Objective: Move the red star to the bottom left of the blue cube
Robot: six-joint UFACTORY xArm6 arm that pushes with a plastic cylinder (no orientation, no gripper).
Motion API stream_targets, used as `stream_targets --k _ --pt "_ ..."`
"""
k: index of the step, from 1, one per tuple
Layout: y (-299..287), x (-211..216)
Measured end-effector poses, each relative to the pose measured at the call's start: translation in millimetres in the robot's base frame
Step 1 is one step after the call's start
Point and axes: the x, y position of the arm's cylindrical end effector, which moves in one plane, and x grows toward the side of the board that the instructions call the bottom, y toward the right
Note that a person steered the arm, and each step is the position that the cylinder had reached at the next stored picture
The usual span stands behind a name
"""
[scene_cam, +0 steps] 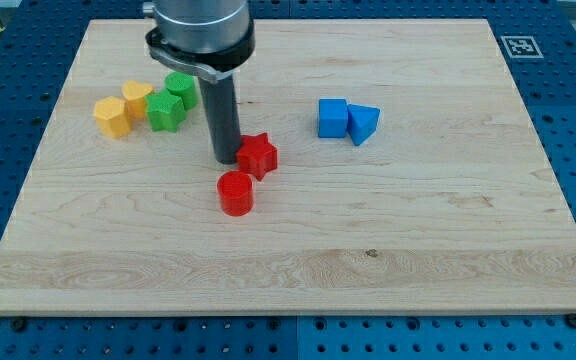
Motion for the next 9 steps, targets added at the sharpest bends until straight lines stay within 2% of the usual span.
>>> stream_targets --k 1,3,6,7,9 --pt "27.5 5.0" --pt "96.8 49.1" --pt "190.4 52.8" --pt "205.6 49.4" --pt "197.0 45.6"
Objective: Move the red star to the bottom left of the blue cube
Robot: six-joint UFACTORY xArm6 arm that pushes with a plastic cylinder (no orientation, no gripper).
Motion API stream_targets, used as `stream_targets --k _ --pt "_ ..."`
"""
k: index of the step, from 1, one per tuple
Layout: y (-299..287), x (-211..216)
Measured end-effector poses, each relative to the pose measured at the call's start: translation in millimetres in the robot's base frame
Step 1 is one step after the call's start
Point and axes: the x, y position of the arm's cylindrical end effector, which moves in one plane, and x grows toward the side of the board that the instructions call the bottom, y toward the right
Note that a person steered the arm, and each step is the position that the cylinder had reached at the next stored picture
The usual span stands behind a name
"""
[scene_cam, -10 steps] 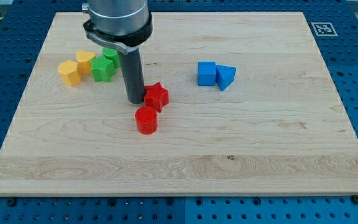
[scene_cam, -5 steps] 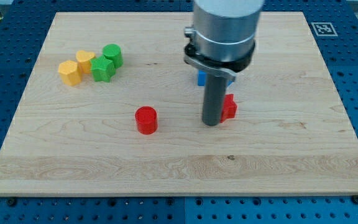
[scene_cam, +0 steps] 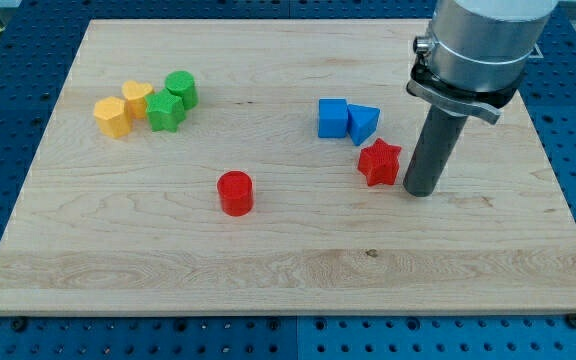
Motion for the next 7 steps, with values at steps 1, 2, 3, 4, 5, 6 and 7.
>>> stream_targets --k 1,2,3,4,5,6,7 --pt "-31.3 -5.6" --pt "-35.5 -33.9" --pt "-34.9 -51.0" --pt "-42.7 -51.1" --pt "-86.2 -53.9" --pt "-136.2 -54.0" --pt "-179.4 -48.3"
